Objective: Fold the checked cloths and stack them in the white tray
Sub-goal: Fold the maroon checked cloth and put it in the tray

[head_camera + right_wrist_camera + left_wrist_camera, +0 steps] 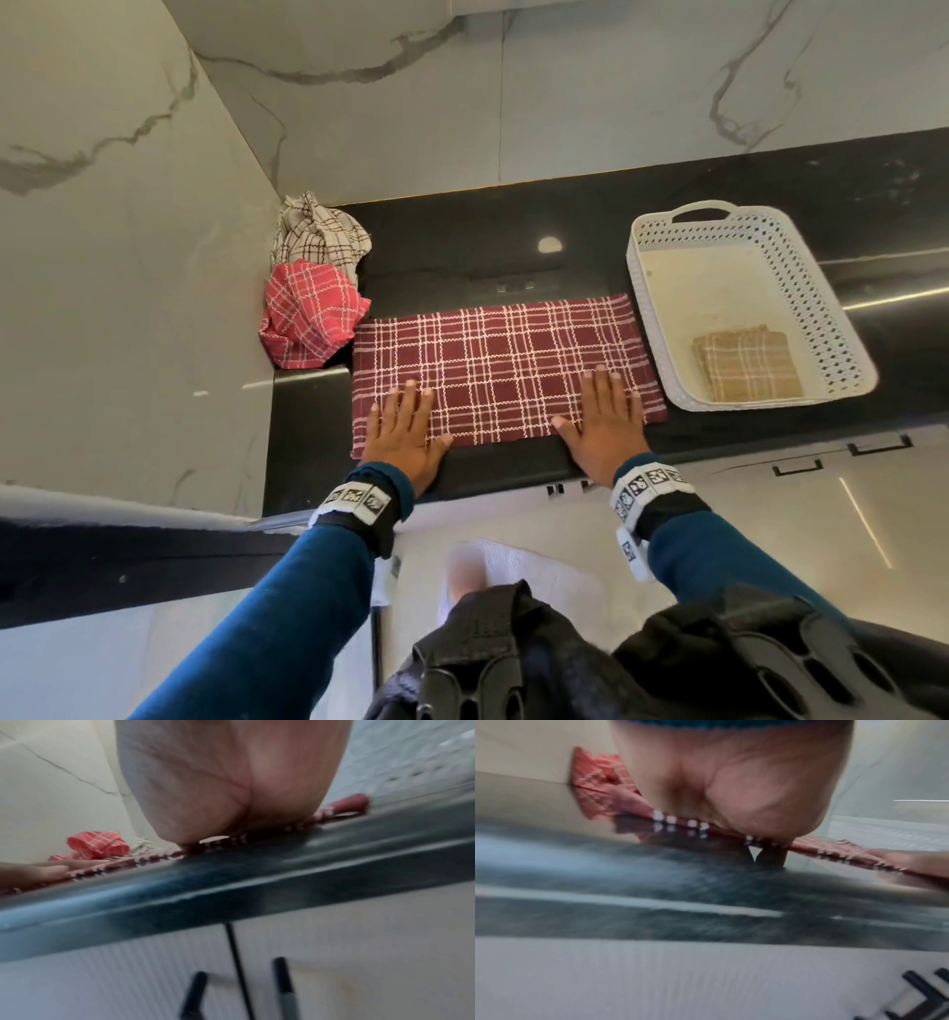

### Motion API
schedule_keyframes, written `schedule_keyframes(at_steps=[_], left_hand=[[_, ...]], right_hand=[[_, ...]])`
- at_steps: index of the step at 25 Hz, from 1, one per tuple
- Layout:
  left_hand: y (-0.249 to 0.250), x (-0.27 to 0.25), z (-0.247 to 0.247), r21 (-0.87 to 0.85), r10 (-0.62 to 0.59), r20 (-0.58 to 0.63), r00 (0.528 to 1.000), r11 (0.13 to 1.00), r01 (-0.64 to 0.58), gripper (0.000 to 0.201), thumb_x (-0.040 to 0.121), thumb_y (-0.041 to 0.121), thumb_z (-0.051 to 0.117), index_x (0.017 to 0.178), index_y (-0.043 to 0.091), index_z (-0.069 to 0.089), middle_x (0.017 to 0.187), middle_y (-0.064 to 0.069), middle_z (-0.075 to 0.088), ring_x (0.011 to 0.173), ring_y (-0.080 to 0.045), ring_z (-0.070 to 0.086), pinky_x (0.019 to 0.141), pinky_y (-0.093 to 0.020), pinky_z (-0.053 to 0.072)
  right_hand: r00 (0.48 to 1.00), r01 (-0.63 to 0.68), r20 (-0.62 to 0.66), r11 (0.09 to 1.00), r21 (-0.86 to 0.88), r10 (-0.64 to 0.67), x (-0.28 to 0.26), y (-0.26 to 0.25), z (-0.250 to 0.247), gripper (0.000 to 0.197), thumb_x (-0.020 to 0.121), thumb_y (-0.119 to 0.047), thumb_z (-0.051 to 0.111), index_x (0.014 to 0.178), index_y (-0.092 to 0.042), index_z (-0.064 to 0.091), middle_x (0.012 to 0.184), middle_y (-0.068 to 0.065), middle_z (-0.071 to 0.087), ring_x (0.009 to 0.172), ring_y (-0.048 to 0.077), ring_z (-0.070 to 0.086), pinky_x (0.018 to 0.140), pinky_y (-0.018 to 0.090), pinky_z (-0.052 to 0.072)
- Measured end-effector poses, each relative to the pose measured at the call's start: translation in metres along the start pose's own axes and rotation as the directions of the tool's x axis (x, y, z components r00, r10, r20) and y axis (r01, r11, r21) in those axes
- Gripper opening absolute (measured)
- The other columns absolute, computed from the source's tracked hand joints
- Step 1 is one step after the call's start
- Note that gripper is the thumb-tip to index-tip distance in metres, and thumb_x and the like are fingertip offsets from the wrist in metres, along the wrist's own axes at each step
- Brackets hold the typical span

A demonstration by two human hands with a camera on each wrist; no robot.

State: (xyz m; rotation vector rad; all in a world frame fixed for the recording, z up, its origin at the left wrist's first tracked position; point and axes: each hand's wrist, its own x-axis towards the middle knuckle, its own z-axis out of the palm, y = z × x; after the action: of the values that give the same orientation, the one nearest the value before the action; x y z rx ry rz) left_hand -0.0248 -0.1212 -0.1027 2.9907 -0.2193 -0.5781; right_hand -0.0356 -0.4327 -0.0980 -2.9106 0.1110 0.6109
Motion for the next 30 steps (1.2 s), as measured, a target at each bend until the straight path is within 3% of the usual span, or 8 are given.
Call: schedule_keyframes(at_steps=[4, 8, 10, 13, 16, 20, 25, 30], left_hand=[[-0.033, -0.015, 0.002, 0.0, -0.064, -0.033, 0.997, 0.998, 0.064, 0.084, 0.087, 0.072, 0.002, 0.159, 0.03, -0.003, 0.167, 0.0, -0.01, 0.153, -0.027, -0.011, 0.123, -0.048, -0.006], [-0.024, -0.006, -0.021, -0.068, -0.091, -0.072, 0.993, 0.994, 0.086, 0.066, 0.097, 0.059, 0.03, 0.153, 0.025, 0.028, 0.162, -0.005, 0.021, 0.149, -0.031, 0.016, 0.121, -0.05, 0.016], [-0.021, 0.013, -0.043, -0.029, -0.09, -0.154, 0.984, 0.996, 0.086, 0.051, 0.097, 0.047, 0.044, 0.138, 0.018, 0.048, 0.148, -0.008, 0.04, 0.14, -0.03, 0.031, 0.115, -0.048, 0.029], [-0.03, 0.044, -0.056, -0.055, -0.065, -0.199, 0.978, 0.997, 0.055, 0.049, 0.096, 0.031, 0.049, 0.143, 0.014, 0.046, 0.155, -0.007, 0.036, 0.144, -0.029, 0.027, 0.117, -0.047, 0.029], [-0.046, 0.057, -0.053, -0.06, -0.06, -0.139, 0.989, 0.997, 0.052, 0.051, 0.1, 0.032, 0.044, 0.147, 0.014, 0.039, 0.155, -0.004, 0.036, 0.137, -0.029, 0.036, 0.112, -0.045, 0.036], [-0.041, 0.029, -0.049, -0.079, -0.054, -0.15, 0.987, 0.996, 0.043, 0.031, 0.097, 0.03, 0.042, 0.121, 0.014, 0.055, 0.122, -0.003, 0.053, 0.113, -0.024, 0.053, 0.098, -0.04, 0.047], [-0.002, -0.004, -0.032, 0.062, 0.185, -0.104, 0.977, 0.982, -0.179, 0.035, 0.096, 0.032, 0.038, 0.116, 0.014, 0.06, 0.117, -0.002, 0.055, 0.11, -0.022, 0.05, 0.1, -0.038, 0.043], [0.011, -0.014, -0.022, -0.102, 0.313, -0.163, 0.936, 0.938, -0.332, 0.038, 0.093, 0.034, 0.044, 0.121, 0.02, 0.067, 0.122, 0.004, 0.062, 0.112, -0.021, 0.05, 0.1, -0.04, 0.044]], right_hand=[[0.996, -0.075, -0.039, 0.997, 0.022, 0.076, -0.004, 0.023, 0.002, 0.09, 0.097, -0.069, 0.013, 0.158, -0.009, -0.015, 0.166, 0.013, -0.019, 0.153, 0.031, -0.018, 0.124, 0.05, -0.005], [0.983, -0.167, -0.066, 0.98, 0.107, 0.174, -0.009, -0.008, -0.012, 0.078, 0.101, -0.051, 0.038, 0.159, -0.008, 0.007, 0.166, 0.018, -0.001, 0.153, 0.04, 0.001, 0.124, 0.054, 0.01], [0.976, -0.125, -0.162, 0.984, 0.129, 0.146, -0.013, -0.032, -0.019, 0.06, 0.097, -0.039, 0.051, 0.146, -0.01, 0.034, 0.154, 0.019, 0.028, 0.139, 0.039, 0.031, 0.113, 0.053, 0.034], [0.969, -0.109, -0.205, 0.982, 0.155, 0.14, -0.008, -0.063, -0.025, 0.043, 0.097, -0.044, 0.048, 0.124, -0.01, 0.048, 0.126, 0.014, 0.046, 0.114, 0.031, 0.046, 0.094, 0.047, 0.047], [0.965, -0.177, -0.175, 0.978, 0.114, 0.196, 0.022, -0.078, -0.027, 0.054, 0.098, -0.053, 0.039, 0.129, -0.01, 0.046, 0.131, 0.017, 0.044, 0.12, 0.035, 0.044, 0.098, 0.053, 0.043], [0.979, -0.139, -0.145, 0.989, 0.057, 0.146, 0.092, -0.089, -0.051, 0.061, 0.095, -0.054, 0.041, 0.139, -0.012, 0.042, 0.148, 0.018, 0.037, 0.135, 0.041, 0.035, 0.108, 0.059, 0.032], [0.999, -0.036, -0.036, 0.995, -0.089, 0.033, 0.173, -0.124, -0.093, 0.067, 0.086, -0.031, 0.051, 0.15, -0.02, 0.034, 0.162, 0.011, 0.024, 0.147, 0.037, 0.022, 0.114, 0.067, 0.019], [0.999, 0.038, -0.019, 0.993, -0.116, -0.041, 0.186, -0.131, -0.099, 0.072, 0.091, -0.028, 0.054, 0.156, -0.031, 0.023, 0.168, 0.012, -0.007, 0.153, 0.041, 0.0, 0.116, 0.07, 0.006]])
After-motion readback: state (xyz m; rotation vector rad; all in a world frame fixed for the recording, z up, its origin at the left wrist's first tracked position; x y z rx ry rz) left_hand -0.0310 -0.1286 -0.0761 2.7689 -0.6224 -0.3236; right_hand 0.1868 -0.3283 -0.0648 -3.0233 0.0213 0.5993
